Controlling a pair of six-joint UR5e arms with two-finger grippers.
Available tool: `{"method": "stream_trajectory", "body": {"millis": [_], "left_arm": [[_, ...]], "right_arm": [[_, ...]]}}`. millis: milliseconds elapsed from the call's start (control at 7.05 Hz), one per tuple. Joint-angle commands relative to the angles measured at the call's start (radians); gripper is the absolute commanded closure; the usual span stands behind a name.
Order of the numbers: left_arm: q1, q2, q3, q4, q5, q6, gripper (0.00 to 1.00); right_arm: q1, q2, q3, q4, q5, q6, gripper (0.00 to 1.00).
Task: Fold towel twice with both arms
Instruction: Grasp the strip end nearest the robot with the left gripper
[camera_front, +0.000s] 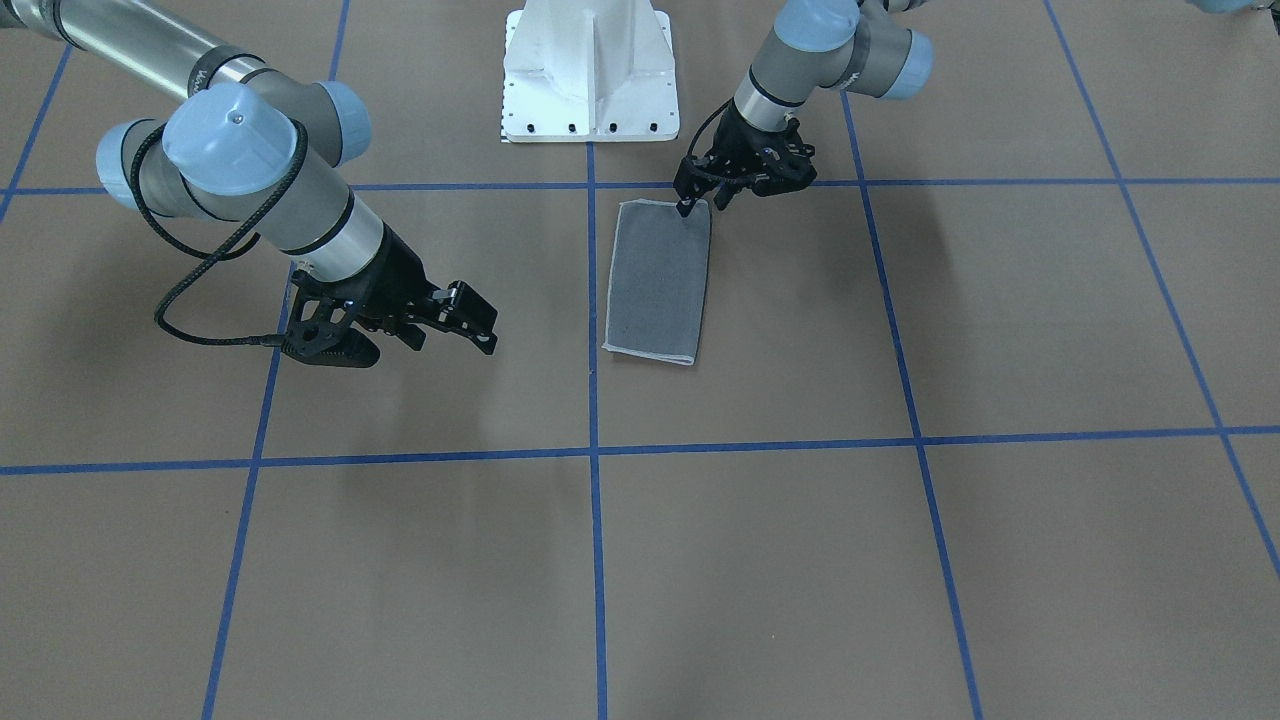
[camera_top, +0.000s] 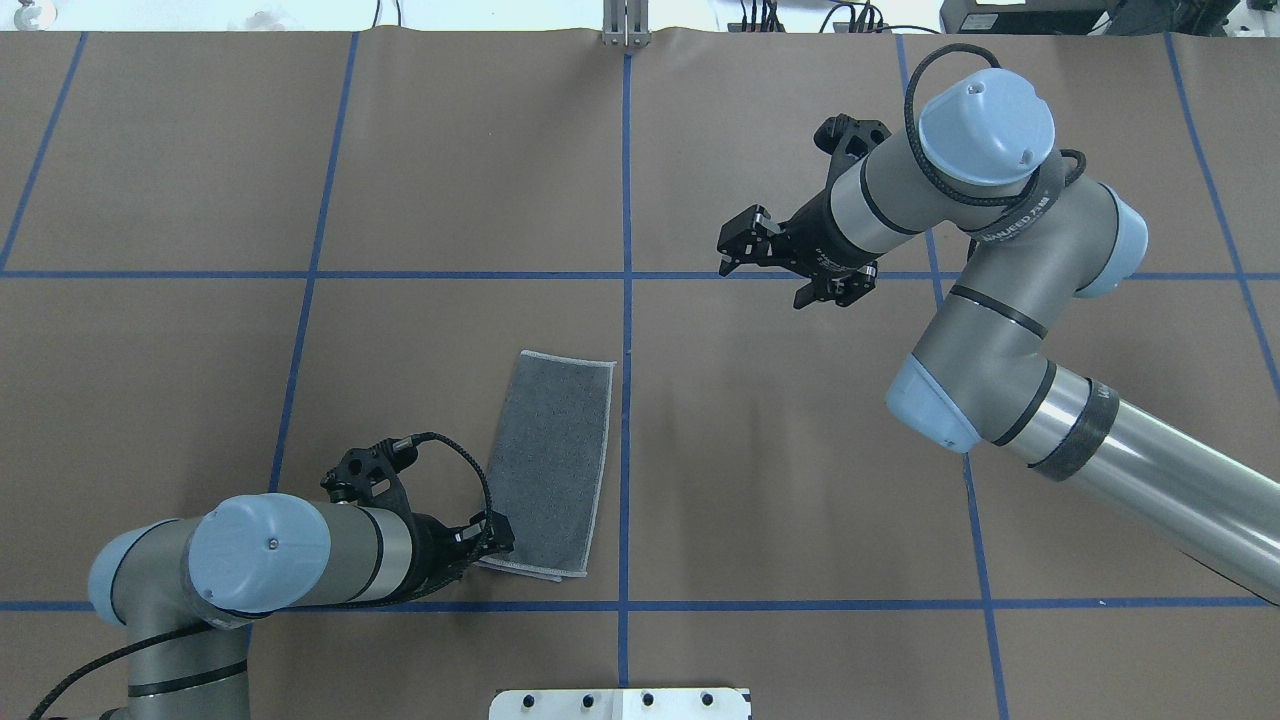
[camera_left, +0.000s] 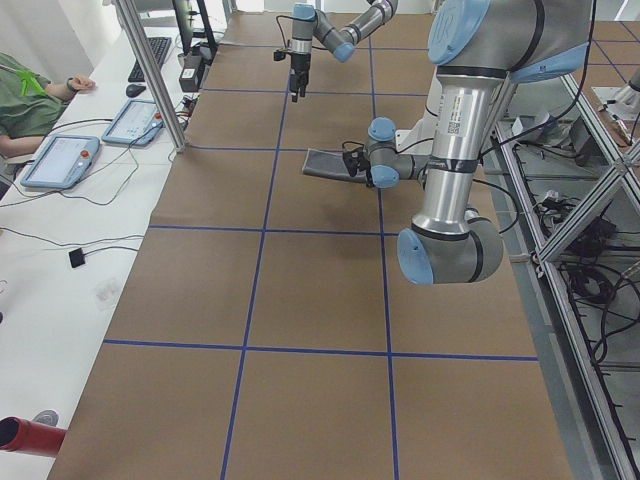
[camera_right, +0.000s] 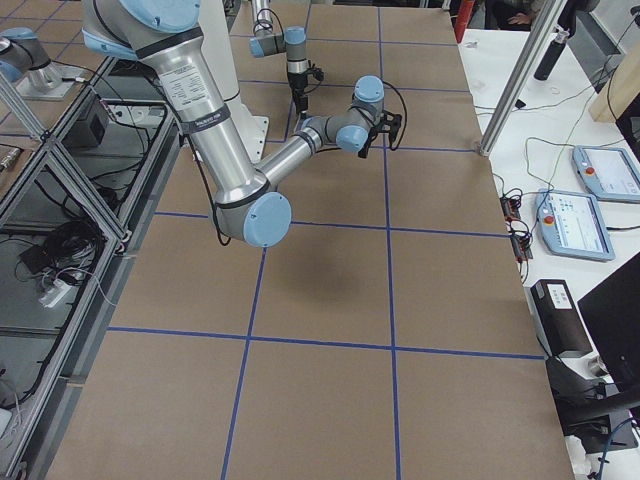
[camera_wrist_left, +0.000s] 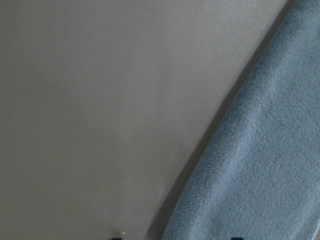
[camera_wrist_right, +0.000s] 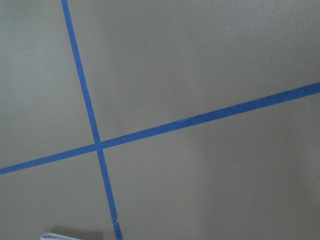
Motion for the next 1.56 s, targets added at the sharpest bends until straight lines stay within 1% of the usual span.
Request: {"method": "stream_trajectory", "body": {"millis": [0,142,284,425,567,709,851,993,1134,1276,1418], "left_arm": [[0.005,-0.001,0.001,0.0,0.0,-0.001,0.33],[0.005,-0.001,0.004,0.0,0.0,0.001,0.39],[0.005,-0.003,0.004,0.0,0.0,-0.001,0.51],[0.007,-0.015,0.005,0.0,-0.002,-0.004,0.7],[0.007,-0.021,0.005,0.002,0.0,-0.004,0.93],[0.007,-0.027,0.005,0.002,-0.002,-0.004,1.0],[0.005,-0.032,-0.007,0.005,-0.005,-0.004,1.0],[0.004,-0.049,-0.045,0.056,-0.008,-0.004,1.0],[0.004,-0.099,-0.097,0.166,-0.009,-0.004,1.0],[-0.005,-0.175,-0.108,0.249,-0.009,-0.004,1.0],[-0.033,-0.197,-0.101,0.262,-0.009,-0.002,1.0]], "right_arm": [[0.001,0.002,0.006,0.0,0.001,0.009,0.0],[0.001,0.002,0.004,0.0,0.001,0.009,0.0],[0.001,0.002,0.004,-0.001,0.001,0.009,0.0],[0.001,0.002,0.003,0.0,0.001,0.009,0.0],[0.001,0.002,0.004,0.0,0.001,0.01,0.0],[0.001,-0.001,0.004,0.0,0.001,0.01,0.0],[0.003,-0.001,0.006,0.0,0.001,0.012,0.0],[0.003,-0.001,0.007,0.0,0.001,0.012,0.0],[0.001,-0.001,0.007,0.0,0.001,0.012,0.0],[0.001,-0.003,0.009,0.0,0.001,0.012,0.0],[0.003,-0.003,0.009,0.0,0.001,0.012,0.0]]}}
